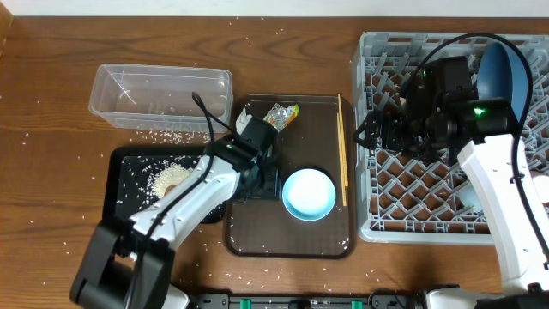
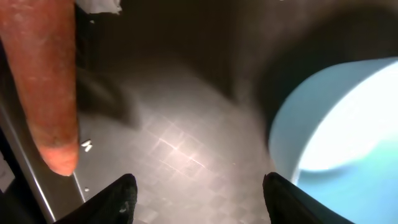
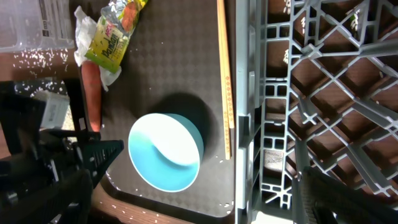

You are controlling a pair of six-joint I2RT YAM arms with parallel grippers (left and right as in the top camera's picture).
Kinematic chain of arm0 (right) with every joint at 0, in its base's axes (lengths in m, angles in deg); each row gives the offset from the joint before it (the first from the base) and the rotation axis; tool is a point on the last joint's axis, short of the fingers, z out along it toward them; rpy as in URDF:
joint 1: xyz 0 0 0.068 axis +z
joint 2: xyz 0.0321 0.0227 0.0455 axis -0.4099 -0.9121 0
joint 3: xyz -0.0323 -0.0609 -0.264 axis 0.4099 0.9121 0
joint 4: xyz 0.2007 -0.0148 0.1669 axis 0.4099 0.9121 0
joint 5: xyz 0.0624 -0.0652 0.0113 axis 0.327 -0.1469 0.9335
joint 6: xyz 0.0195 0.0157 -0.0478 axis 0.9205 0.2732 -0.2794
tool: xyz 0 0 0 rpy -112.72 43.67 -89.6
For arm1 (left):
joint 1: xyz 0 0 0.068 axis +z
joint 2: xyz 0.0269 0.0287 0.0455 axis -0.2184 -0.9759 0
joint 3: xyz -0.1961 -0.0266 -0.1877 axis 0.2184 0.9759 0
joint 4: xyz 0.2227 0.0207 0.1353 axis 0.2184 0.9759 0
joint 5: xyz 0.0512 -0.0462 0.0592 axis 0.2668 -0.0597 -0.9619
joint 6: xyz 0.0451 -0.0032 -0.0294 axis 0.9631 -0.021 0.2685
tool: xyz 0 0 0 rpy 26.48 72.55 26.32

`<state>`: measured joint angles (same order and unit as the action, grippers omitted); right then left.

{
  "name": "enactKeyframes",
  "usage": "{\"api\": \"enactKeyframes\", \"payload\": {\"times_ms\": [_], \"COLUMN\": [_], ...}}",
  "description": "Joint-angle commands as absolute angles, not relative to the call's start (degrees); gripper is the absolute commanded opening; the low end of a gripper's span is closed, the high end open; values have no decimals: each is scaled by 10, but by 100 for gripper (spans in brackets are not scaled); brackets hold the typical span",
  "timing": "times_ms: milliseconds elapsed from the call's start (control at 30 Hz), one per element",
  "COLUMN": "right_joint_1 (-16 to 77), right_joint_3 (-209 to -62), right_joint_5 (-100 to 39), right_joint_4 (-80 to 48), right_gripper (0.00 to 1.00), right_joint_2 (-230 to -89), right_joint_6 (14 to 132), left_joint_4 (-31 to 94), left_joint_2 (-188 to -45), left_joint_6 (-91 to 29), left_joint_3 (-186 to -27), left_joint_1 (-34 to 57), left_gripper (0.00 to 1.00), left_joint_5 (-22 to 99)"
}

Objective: Sort waste into correct bins and load items into the dishwasher rack
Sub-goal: 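Regrasp the bowl rim with the left gripper and lift it rightward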

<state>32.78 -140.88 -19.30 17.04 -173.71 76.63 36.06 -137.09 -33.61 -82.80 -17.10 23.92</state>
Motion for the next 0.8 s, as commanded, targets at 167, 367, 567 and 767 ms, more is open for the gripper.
{"api": "enactKeyframes", "payload": {"times_ms": [167,367,567,767], "right_joint_1": [333,333,333,333], "right_joint_3": [-1411,-1411,-1411,-1411], "right_joint_5": [-195,-204,-208,-208], "right_joint_4": [169,167,168,171], "right_gripper": [99,99,99,99], "right_joint_2": [-1728,-1728,-1728,-1728], "right_joint_6": [772,772,772,772], "left_joint_4": [360,348,338,328], "left_joint_2": [-1283,-1316,-1369,-1419], "left_joint_6": [-341,-338,-321,-317], "left_joint_3": [-841,-829,-829,-829], "left_joint_1": [-177,-219,-256,-258], "left_gripper": [66,66,66,47], "left_joint_5": [255,255,232,184]}}
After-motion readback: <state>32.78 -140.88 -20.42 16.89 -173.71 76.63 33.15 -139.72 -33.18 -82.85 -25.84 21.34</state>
